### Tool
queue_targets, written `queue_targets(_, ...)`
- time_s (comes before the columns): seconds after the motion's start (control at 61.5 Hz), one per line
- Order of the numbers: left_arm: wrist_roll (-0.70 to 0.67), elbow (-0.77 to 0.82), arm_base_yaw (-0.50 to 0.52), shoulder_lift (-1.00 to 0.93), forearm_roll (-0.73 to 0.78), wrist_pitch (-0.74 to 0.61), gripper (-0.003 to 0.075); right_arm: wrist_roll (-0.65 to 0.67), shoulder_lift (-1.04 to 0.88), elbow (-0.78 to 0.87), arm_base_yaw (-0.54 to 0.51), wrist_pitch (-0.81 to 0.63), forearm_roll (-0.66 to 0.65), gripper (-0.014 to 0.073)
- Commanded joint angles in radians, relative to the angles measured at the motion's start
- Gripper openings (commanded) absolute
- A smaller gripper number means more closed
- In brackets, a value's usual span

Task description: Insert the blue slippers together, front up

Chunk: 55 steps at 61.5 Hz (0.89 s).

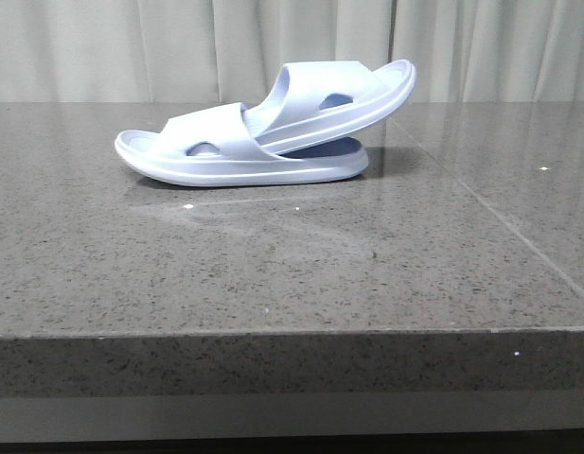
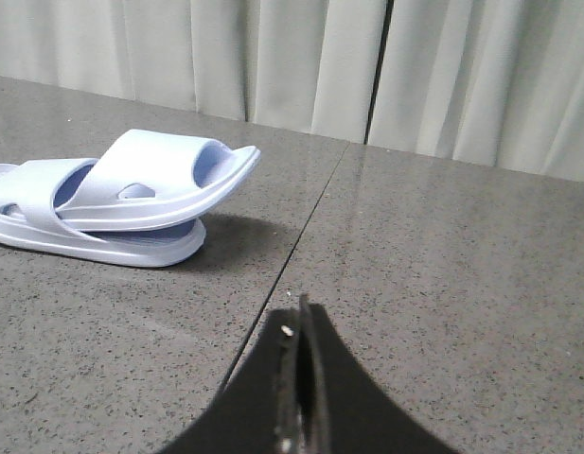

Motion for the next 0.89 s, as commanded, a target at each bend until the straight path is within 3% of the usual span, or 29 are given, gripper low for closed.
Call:
queue_targets(0.0, -0.135, 0.006, 0.024, -0.031, 0.106, -0.061, -0.0020, -0.007, 0.005, -0.029, 0.002, -0.081, 0.005, -0.0060)
queue_targets(0.146, -0.233, 0.091, 0.112, -0.132, 0.132, -0.057, -0.0020, -0.007, 0.005, -0.029, 0.002, -0.080, 0.005, -0.0060)
queue_targets(0.39, -0.255, 0.185, 0.197, -0.273, 0.137, 0.017, -0.0020, -0.007, 0.005, -0.029, 0.002, -0.080, 0.005, -0.0060)
queue_targets(0.878, -0.255, 0.257, 0.222, -0.296, 0.131, 0.032, -0.0020, -0.007, 0.006, -0.029, 0.002, -0.076, 0.005, -0.0060)
